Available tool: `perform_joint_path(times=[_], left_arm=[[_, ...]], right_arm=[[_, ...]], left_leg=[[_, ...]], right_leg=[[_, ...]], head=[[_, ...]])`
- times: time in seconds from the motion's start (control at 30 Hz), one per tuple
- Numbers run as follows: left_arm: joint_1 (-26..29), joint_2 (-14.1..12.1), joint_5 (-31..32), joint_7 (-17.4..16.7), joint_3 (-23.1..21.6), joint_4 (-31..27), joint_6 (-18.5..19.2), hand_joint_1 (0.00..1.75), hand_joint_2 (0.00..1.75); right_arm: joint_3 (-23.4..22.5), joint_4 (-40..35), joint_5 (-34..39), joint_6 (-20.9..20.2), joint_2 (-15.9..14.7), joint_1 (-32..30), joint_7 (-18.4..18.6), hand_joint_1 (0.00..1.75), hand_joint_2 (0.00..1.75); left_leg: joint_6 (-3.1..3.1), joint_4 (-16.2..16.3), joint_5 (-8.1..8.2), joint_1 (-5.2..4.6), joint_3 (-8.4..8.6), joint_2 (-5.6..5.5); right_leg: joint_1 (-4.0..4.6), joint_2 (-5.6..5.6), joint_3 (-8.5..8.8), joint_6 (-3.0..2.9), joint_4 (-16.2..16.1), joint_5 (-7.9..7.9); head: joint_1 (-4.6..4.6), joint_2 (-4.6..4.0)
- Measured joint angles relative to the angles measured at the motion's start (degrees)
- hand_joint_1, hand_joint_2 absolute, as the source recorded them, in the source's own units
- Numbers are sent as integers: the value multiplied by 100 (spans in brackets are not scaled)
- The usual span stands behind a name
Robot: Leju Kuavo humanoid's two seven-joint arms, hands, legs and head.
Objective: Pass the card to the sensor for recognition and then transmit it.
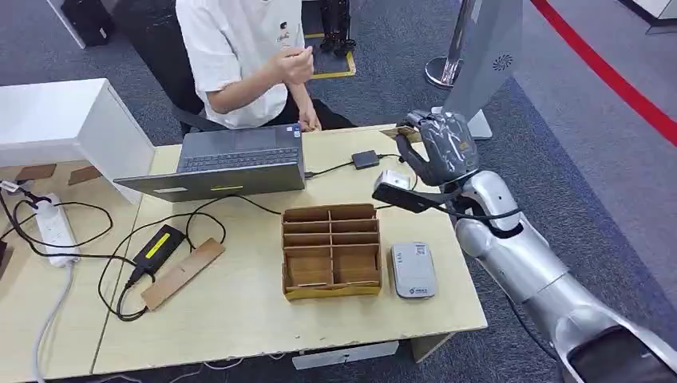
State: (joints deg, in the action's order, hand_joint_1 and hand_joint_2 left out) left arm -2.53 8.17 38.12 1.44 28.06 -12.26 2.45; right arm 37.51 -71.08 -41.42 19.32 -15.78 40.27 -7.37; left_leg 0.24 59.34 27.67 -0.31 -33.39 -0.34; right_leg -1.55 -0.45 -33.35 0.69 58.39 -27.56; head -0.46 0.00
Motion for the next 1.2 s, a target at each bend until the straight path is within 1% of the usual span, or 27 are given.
perform_joint_path(times=[0.17,0.43,0.5,0.63,0.73,0.8,0.87,0.93,1.0,1.2], left_arm=[[1,0,-7,-13,9,0,-24,0,175],[2,2,-7,-17,15,0,-26,0,175],[2,2,-35,-39,17,0,-31,0,175],[9,7,-127,-79,44,2,-68,0,175],[16,13,-88,-42,68,11,-150,0,175],[22,15,7,46,70,13,-239,0,175],[26,31,161,183,66,15,-419,0,175],[33,39,214,236,63,31,-507,0,175],[36,42,151,230,68,33,-483,0,175],[37,42,11,201,120,33,-450,0,175]], right_arm=[[-63,-96,101,120,0,-116,-19,175,175],[-142,-166,118,136,0,-220,-52,175,175],[-190,-219,282,236,0,-321,-145,175,175],[-418,-512,558,696,2,-879,-467,175,175],[-677,-727,726,1077,2,-1528,-802,175,175],[-807,-813,717,1161,7,-1867,-912,175,175],[-970,-952,680,1220,11,-2188,-1023,175,175],[-1087,-1106,638,1244,26,-2547,-1117,175,175],[-1136,-1252,521,1250,63,-2831,-1197,175,175],[-1145,-1438,372,1296,144,-3259,-1202,175,175]], left_leg=[[0,0,0,0,0,-1],[0,0,0,0,1,0],[0,0,0,0,3,-3],[0,0,1,1,1,-12],[3,-1,7,1,-4,-23],[1,-2,9,1,-4,-20],[3,-2,10,1,-4,-20],[4,-2,11,2,-5,-21],[4,-3,11,2,-8,-19],[4,-3,11,5,-4,-15]], right_leg=[[0,-1,0,0,0,0],[0,0,0,0,0,0],[0,-3,1,0,-1,0],[1,-9,2,3,-3,-4],[1,-18,3,4,-6,-7],[1,-17,1,4,-6,-7],[1,-16,1,4,-8,-8],[2,-20,3,3,-8,-11],[3,-18,2,3,-7,-11],[5,-14,2,3,-7,-11]], head=[[0,0],[0,0],[2,0],[2,0],[2,0],[0,0],[4,2],[4,0],[2,0],[2,2]])
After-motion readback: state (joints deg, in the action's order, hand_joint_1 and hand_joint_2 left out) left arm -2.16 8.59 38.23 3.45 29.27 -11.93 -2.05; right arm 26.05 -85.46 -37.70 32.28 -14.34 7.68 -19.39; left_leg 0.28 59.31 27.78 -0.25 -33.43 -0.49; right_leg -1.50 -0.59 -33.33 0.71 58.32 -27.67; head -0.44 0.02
